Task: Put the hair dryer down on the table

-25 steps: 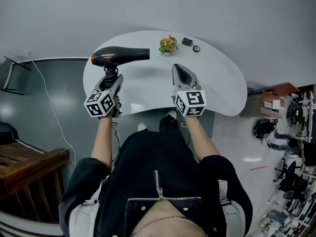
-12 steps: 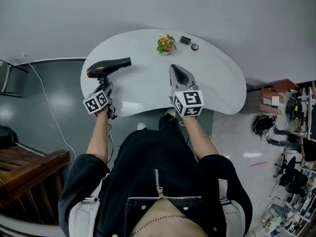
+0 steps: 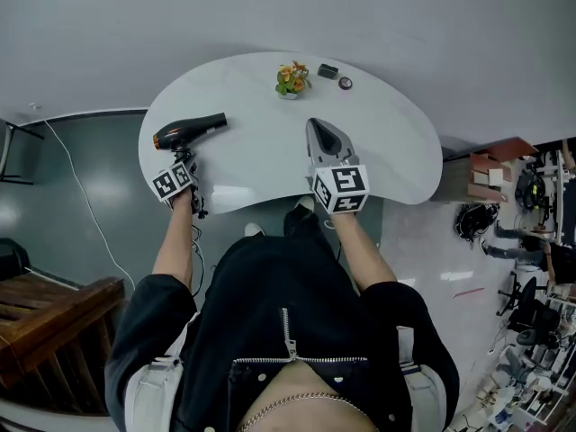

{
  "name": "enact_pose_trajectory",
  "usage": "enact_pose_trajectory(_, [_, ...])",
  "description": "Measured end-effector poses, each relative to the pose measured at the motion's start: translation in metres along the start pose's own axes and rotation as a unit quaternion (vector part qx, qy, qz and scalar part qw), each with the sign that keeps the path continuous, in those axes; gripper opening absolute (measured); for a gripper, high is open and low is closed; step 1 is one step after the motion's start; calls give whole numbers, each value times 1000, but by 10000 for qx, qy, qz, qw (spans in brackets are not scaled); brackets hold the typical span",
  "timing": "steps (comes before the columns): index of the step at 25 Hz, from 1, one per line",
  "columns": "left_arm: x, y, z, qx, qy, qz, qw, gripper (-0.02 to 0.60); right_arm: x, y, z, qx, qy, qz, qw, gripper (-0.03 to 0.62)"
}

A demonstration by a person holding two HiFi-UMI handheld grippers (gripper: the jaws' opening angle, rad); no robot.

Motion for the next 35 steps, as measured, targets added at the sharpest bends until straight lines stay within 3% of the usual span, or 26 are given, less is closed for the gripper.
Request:
enact_pose_trajectory(6, [-2,14,-6,375,-134,-66,9992,284,1,6,7,34,8,-41,10000,6])
enact_pose_trajectory(11, [-3,18,-8,475,-287,-287,9980,284,4,7,9,3,-24,-50,10000,6])
enact_pose_trajectory(14, [-2,22,-9,538,-265,-207,9980,284,7,10,10,12,-48,-70,10000,6])
enact_pose_trajectory(17, [-1,16,-1,317,-287,-280,9987,284,10,9,9,1,-102,-63,9999,6])
enact_pose_trajectory(22, [-7,-3,20,-123,-464,-888,9949,273,18,8,6,-35,-212,-27,9998,6])
enact_pose_trajectory(30, [-33,-39,66,-934,-327,-1564,9827,68,35,4,-2,-122,-479,117,9987,5])
enact_pose_trajectory(35, [-66,-66,98,-1411,-34,-2000,9696,35,37,2,-5,-169,-472,83,9987,5])
Point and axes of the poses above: the fingertips, and each gripper's own axes: z backward along the fingers, x to its left, y out of its underside, the point moved 5 cm from there along z, backward along the fingers
